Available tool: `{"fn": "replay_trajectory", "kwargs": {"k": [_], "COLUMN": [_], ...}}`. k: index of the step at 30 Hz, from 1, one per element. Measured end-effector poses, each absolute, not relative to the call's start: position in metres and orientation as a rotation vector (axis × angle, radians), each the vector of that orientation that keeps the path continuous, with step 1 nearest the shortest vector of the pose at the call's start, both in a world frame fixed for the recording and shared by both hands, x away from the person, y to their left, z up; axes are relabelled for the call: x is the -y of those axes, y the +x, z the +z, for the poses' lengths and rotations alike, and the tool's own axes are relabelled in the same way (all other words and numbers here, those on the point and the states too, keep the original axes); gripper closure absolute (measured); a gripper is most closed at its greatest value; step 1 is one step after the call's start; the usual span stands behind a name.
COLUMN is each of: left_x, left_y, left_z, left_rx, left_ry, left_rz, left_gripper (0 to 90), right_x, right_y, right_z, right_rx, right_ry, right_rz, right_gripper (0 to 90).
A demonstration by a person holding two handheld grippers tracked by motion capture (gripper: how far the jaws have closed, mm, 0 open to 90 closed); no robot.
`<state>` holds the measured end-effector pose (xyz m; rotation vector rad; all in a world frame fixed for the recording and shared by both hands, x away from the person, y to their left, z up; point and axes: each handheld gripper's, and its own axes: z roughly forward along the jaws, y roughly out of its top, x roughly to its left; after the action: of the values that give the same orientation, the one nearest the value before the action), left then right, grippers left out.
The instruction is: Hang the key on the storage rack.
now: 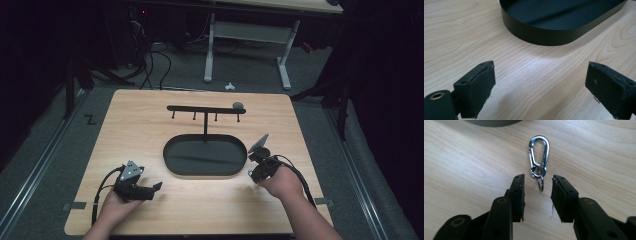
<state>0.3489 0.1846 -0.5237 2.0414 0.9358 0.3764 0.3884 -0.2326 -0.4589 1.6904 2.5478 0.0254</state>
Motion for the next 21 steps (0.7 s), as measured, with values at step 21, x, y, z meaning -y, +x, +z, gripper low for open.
{"fn": "replay_trajectory", "kwargs": {"k": [21], "left_x": [-0.184], "left_y": [0.349], "left_z": [-0.525], "left_rx": [-0.934], "left_ry": [2.055], "left_rz": [0.379], "left_gripper": [11.0], "right_x": [0.235], "right_y": [0.385], "right_z": [-0.461], "right_rx": [-2.613], "right_ry": [1.69], "right_rz": [0.033], "right_gripper": [88.4]}}
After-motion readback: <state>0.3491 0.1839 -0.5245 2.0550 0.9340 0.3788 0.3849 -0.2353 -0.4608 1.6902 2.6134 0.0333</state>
